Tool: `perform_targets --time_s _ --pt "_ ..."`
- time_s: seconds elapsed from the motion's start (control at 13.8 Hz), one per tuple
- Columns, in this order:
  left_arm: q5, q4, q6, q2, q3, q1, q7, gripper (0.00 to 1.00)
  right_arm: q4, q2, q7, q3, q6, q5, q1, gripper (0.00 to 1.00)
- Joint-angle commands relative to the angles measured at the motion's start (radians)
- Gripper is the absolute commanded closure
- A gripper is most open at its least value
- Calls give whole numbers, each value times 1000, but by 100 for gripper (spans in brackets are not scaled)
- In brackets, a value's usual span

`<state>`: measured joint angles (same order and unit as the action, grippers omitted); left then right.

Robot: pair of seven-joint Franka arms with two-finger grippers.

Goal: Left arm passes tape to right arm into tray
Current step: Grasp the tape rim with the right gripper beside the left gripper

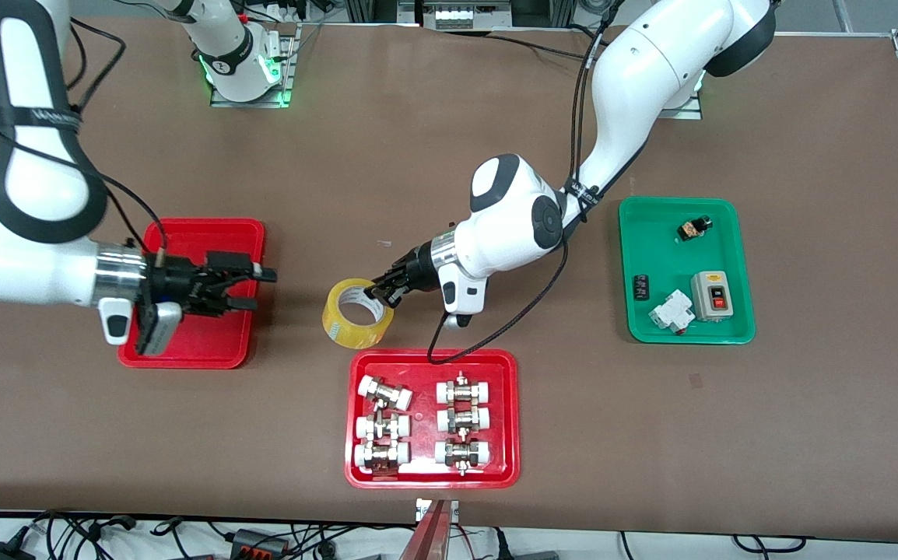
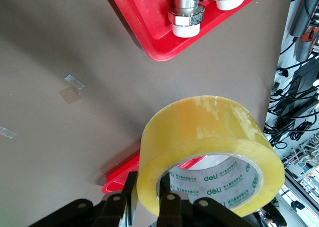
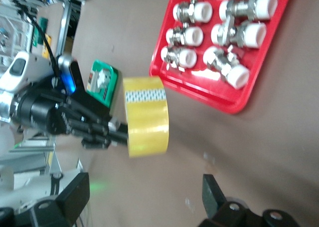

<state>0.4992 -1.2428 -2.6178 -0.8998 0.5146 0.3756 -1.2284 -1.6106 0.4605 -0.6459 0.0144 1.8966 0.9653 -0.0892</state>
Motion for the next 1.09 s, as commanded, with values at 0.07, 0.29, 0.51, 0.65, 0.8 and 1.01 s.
perform_targets --time_s 0.07,0.29,0.51,0.65,0.8,1.01 --pt "32 49 4 -22 5 16 27 95 -6 44 -32 2 160 114 -79 0" --pt "30 48 4 -22 5 16 41 95 -5 78 -34 2 268 164 -135 0" --pt "27 45 4 -22 5 17 55 94 -2 90 -34 1 289 168 -149 0" --pt "24 43 4 -22 4 17 63 93 0 90 -34 1 288 168 -149 13" --pt "22 40 4 -22 4 17 63 92 1 89 -32 1 288 168 -147 49" --pt "24 40 4 -22 4 17 63 88 5 84 -29 1 288 168 -149 85"
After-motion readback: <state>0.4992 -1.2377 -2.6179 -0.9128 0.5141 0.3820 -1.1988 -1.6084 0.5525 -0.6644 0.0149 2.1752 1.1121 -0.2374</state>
